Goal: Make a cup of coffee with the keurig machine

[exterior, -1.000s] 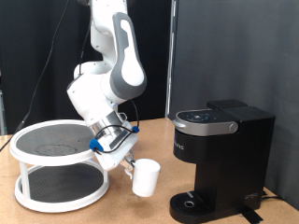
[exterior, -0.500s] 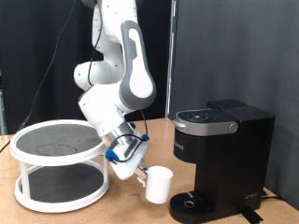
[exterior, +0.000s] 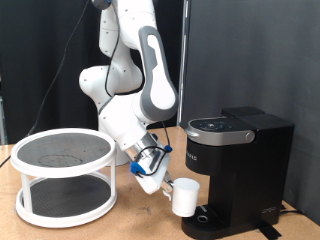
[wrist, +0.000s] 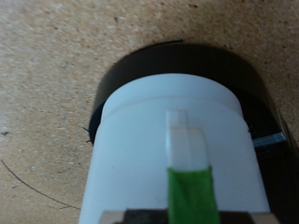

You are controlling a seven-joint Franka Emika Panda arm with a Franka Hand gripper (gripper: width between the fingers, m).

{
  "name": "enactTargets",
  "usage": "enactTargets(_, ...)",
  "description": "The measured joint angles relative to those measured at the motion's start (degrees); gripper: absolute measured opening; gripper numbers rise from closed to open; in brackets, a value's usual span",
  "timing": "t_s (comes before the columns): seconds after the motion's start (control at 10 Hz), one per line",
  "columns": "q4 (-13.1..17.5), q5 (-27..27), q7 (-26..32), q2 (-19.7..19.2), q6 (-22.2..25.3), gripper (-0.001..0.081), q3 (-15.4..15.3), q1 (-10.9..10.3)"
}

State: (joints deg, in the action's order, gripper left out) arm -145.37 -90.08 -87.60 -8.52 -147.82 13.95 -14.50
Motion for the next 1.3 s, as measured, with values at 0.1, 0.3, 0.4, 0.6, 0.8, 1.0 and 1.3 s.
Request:
enactTargets(0.1, 0.18, -1.13, 0.06, -0.47, -0.62, 0.0004, -0.77, -0.26)
enactTargets(0.3, 0.62, -3.69, 0.98, -1.11, -1.67, 0.0004, -2.18, -0.62)
enactTargets(0.4, 0.91, -4.98, 1.70, -1.51, -1.89, 0.0004, -2.78, -0.72)
enactTargets(0.6, 1.40, -7.08, 2.98, -2.27, -2.04, 0.0004, -3.79, -0.80)
enactTargets(0.8, 1.58, -9.14, 4.27, -2.42, -2.31, 0.0004, -4.51, -0.81)
enactTargets(1.0, 1.82, -10.06, 4.40, -2.49, -2.37, 0.0004, -4.91, -0.81)
enactTargets(1.3, 2.69, -11.24, 4.49, -3.32, -2.96, 0.0004, -5.09, -0.81)
